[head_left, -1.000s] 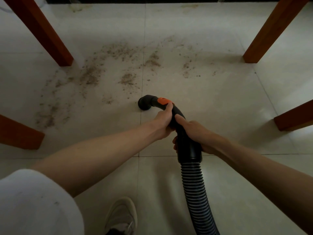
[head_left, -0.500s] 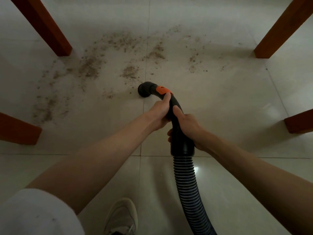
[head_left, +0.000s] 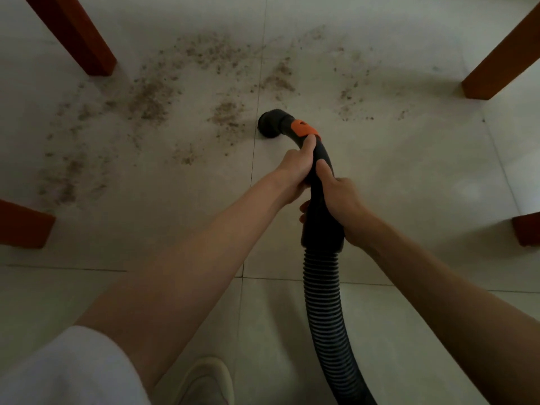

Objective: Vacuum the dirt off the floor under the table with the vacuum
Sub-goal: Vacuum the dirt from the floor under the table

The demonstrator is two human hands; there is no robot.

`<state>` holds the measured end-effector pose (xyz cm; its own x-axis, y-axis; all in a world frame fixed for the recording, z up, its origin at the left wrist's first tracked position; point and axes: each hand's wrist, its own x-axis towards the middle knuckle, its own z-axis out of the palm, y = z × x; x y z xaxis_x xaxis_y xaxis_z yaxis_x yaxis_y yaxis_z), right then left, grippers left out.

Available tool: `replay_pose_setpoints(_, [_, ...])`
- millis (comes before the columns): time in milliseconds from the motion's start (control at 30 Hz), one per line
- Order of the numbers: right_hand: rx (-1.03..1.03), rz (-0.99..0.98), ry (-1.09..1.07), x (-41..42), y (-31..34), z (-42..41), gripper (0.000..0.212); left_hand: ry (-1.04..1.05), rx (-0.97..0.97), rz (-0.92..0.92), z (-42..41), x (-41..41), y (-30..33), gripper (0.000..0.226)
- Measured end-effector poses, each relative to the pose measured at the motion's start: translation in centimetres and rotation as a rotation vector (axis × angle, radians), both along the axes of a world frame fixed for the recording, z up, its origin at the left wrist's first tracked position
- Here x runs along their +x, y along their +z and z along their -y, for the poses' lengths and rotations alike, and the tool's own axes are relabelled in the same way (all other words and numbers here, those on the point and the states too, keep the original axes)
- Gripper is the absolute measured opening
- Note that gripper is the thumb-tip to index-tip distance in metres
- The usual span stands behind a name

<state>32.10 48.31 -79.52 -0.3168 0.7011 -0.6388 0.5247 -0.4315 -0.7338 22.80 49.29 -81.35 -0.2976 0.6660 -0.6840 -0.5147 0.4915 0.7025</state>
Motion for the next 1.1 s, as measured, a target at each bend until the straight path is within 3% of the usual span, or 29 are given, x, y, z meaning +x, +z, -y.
replay_pose_setpoints(333, [0.012, -0.007, -0.02, -2.4, -0.3, -2.3, 0.055, 0.02, -0.019, -0.068, -3.2, -2.3, -1.0, 0.056])
replay_pose_setpoints(600, [-0.114, -0.081, 0.029, -1.2, 0.8, -1.6, 0.049, 0.064, 0.029, 0.095, -1.4, -2.3, -0.9, 0.045])
replay_pose_setpoints(767, [-0.206, -0.135, 0.09, -1.4, 2.0, -0.2, 0.035, 0.123, 0.041, 0.158, 1.1, -2.8, -0.9, 0.046])
replay_pose_setpoints(900, [-0.183, -0.151, 0.067, -1.9, 1.9, 2.1, 0.025, 0.133, 0.0, 0.105, 3.0, -3.0, -1.3, 0.037])
replay_pose_setpoints(1100, [-0.095, -0.043, 0.077, -2.3, 1.8, 4.0, 0.039, 0.026, -0.043, 0.072, 5.6, -3.9, -1.3, 0.037])
